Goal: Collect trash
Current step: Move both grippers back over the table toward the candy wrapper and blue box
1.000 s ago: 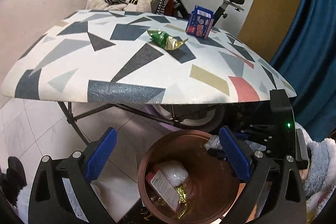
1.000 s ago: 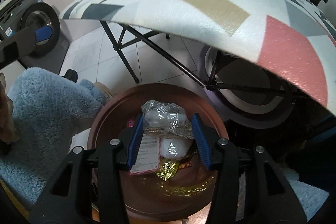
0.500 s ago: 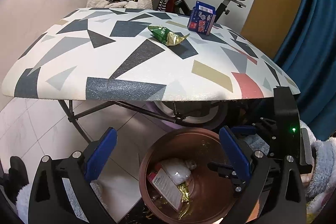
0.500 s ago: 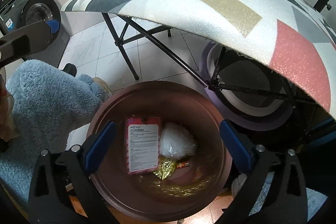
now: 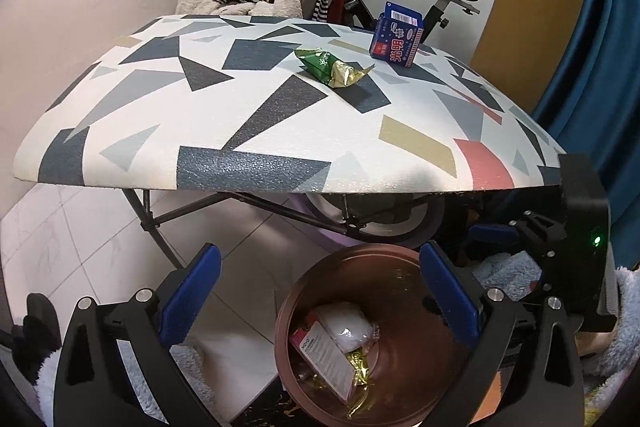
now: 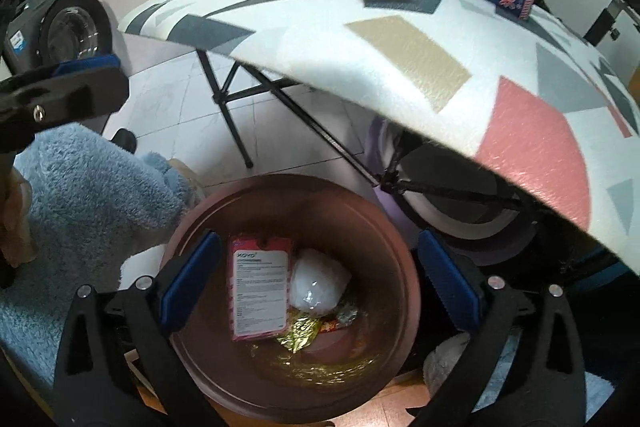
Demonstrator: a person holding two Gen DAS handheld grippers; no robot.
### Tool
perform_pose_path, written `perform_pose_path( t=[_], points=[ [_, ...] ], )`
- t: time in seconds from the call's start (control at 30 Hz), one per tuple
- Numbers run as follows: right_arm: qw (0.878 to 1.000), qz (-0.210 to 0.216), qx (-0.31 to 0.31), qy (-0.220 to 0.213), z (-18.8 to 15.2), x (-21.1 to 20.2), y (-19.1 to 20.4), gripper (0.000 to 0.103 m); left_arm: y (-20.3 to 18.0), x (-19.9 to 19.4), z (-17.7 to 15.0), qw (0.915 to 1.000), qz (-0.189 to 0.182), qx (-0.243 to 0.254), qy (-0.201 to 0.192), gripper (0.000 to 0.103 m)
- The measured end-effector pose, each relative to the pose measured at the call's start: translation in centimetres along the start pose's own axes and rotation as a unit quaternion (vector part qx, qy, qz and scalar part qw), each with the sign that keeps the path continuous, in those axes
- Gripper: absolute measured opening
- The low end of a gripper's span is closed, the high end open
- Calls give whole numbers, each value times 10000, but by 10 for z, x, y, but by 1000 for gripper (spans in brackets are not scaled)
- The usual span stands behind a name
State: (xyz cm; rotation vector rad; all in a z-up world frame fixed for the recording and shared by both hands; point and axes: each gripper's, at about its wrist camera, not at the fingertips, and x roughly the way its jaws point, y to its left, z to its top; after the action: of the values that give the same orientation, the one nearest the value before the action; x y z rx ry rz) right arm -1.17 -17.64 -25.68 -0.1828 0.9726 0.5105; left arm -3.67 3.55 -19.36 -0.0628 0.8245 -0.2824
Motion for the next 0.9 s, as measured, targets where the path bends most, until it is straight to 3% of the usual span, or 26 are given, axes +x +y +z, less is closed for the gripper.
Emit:
perform_pose_path(
  t=[0.3, 0.63, 0.9],
  points=[
    [9976, -323, 523, -322, 8, -16, -27, 97, 6, -7, 11, 9989, 327, -26, -335, 97],
    [9904, 405, 1304, -201, 23, -18, -75, 97, 5, -16, 55, 9962, 453, 165, -726, 97],
    [9932, 344, 1115, 59, 29, -17, -71, 97, 6, -13, 92, 9965, 221, 105, -799, 97]
  ],
)
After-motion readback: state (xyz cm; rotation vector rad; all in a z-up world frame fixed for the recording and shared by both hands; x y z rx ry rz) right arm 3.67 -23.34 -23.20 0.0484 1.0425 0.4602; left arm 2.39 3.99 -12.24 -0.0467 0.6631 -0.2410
